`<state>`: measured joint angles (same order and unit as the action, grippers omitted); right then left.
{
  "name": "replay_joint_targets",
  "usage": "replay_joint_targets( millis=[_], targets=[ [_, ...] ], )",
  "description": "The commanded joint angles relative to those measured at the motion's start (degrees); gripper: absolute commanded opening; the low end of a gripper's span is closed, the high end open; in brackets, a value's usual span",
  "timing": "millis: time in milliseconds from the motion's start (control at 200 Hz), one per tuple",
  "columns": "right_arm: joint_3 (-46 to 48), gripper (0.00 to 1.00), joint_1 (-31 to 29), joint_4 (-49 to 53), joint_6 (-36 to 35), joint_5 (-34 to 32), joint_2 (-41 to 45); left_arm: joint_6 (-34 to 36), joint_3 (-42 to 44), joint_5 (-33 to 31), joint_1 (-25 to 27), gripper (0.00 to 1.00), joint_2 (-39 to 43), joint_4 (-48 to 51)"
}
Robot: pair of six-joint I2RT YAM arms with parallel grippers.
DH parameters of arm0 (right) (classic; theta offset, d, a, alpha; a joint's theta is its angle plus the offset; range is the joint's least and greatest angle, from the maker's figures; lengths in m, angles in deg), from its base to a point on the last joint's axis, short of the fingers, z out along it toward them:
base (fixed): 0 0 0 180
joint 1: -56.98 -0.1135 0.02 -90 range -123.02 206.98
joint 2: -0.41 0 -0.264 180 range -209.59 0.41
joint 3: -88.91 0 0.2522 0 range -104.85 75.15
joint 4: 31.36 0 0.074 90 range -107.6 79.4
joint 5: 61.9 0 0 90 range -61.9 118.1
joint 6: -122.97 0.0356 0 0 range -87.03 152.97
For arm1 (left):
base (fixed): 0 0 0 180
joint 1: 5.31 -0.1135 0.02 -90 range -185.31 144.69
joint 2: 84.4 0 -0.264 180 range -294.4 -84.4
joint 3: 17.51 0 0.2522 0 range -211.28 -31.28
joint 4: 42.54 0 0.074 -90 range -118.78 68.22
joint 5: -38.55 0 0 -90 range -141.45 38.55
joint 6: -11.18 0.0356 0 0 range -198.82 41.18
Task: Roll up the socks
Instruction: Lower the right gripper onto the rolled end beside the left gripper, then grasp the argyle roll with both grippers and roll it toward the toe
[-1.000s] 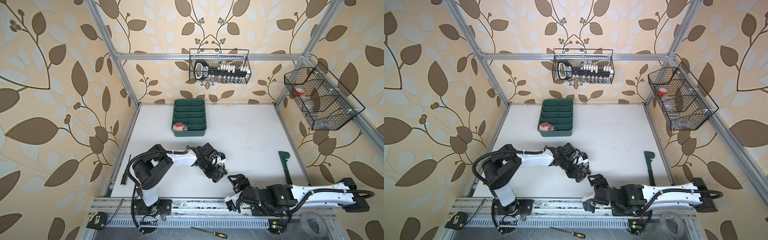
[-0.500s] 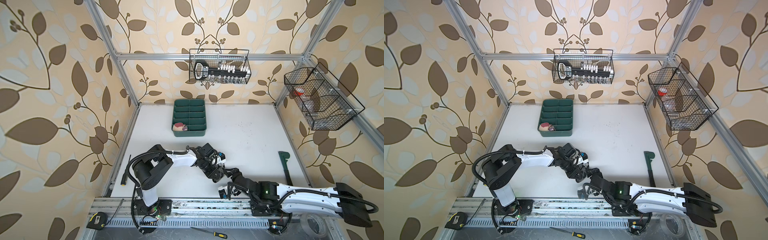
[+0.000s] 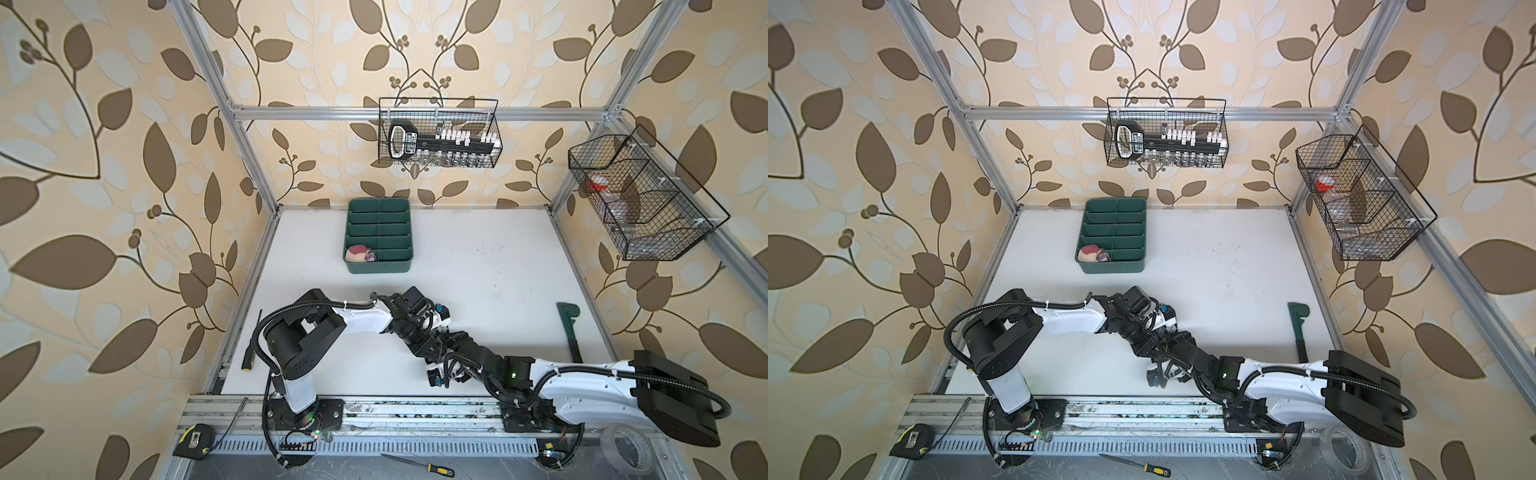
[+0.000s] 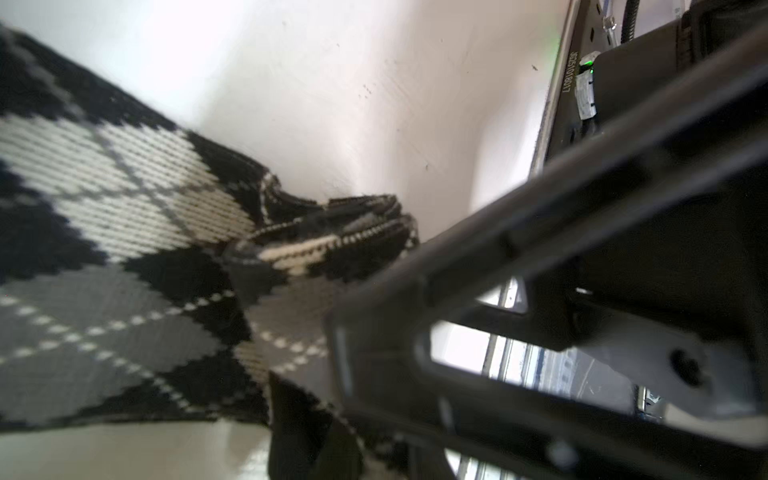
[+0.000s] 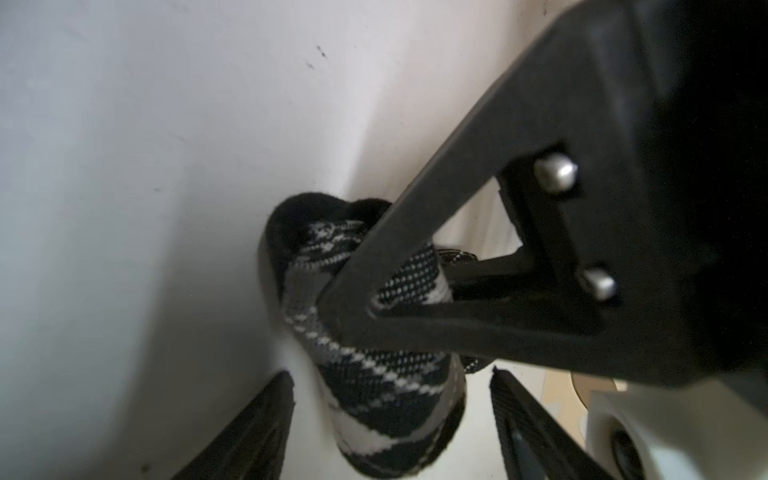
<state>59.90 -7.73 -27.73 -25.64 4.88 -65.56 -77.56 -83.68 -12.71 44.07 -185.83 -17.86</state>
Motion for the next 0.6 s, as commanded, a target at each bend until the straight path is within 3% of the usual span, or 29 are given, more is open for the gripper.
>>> replay_joint_targets(
  millis=[0,155,290,405,595],
  targets=[
    [-1.0,0.73,0.7,-2.6,-0.8,1.7,-1.8,-0.2,1.4,-1.6,-0.6,0.12,0.4,2.6],
    [-1.2,0.66,1.5,-2.7,-0.6,2.2,-3.1,0.0,1.4,-1.7,-0.6,0.12,0.6,2.7],
    [-1.5,0.48,1.6,-0.7,0.0,2.4,-2.5,0.0,1.4,-2.3,-0.6,0.12,0.7,2.7],
    [-1.3,0.39,1.6,0.9,0.3,2.8,-1.3,-0.3,1.6,-2.6,-0.6,0.13,1.2,2.3],
    [-2.0,0.27,1.6,4.6,2.0,4.1,-0.5,-0.7,2.3,-3.6,-0.8,0.25,3.0,1.7]
  ],
)
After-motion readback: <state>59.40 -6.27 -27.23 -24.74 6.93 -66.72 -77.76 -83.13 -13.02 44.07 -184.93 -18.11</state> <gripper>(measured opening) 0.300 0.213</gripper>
